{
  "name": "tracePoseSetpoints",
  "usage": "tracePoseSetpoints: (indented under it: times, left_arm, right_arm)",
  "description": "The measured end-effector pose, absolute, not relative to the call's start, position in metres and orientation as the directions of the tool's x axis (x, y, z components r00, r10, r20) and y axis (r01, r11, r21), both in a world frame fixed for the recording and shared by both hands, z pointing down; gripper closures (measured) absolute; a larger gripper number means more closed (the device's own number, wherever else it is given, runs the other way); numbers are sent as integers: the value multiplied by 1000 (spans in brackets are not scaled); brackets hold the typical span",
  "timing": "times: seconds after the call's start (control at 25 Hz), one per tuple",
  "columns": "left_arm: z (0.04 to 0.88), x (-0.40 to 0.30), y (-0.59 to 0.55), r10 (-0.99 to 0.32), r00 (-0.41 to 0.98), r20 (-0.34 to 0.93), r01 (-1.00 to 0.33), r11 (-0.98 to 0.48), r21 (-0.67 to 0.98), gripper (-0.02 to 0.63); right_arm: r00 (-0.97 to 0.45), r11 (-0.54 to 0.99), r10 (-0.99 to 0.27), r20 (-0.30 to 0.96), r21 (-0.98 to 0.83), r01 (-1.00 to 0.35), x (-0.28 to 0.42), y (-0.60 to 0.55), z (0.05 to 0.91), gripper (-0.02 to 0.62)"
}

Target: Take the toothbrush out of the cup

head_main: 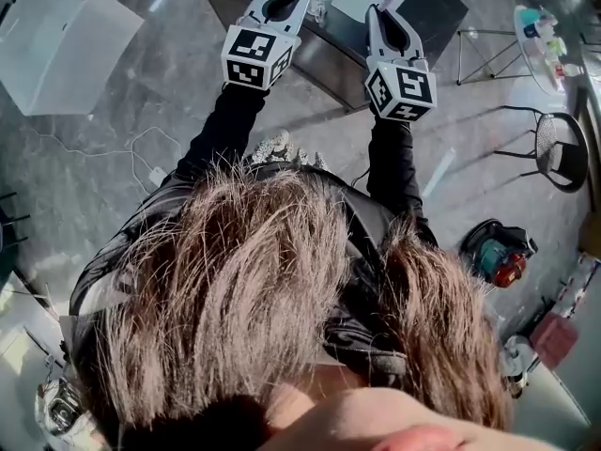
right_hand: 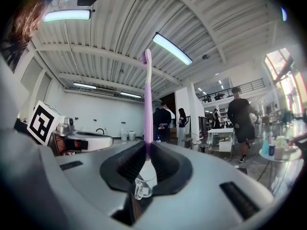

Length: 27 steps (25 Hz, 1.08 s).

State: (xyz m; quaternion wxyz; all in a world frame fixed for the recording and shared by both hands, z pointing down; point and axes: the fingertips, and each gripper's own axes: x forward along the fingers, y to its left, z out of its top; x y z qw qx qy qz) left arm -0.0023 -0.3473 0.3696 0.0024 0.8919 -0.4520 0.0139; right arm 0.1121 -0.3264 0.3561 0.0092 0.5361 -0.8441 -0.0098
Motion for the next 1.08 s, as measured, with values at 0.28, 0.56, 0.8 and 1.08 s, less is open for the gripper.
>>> tracePoseSetpoints:
  times: [0.28, 0.56, 0.8, 1.08]
  left_arm:
    - [372, -7, -344, -805, 592, 31, -806, -592, 7, 598]
    - [373, -9, -343, -805, 593, 36, -805, -593, 5, 598]
    - [374, -14, -345, -808, 588, 40, -809, -588, 5, 598]
    - [373, -12, -344, -810, 585, 36, -811, -586, 4, 598]
  right_arm:
    - [-437, 437, -899, -4, 31, -899, 107, -320, 347, 555]
    - [-436, 436, -900, -12, 25, -900, 107, -318, 344, 557]
    - [-434, 434, -901, -4, 39, -900, 105, -320, 345, 557]
    - [-431, 430, -902, -5, 34, -902, 108, -320, 346, 557]
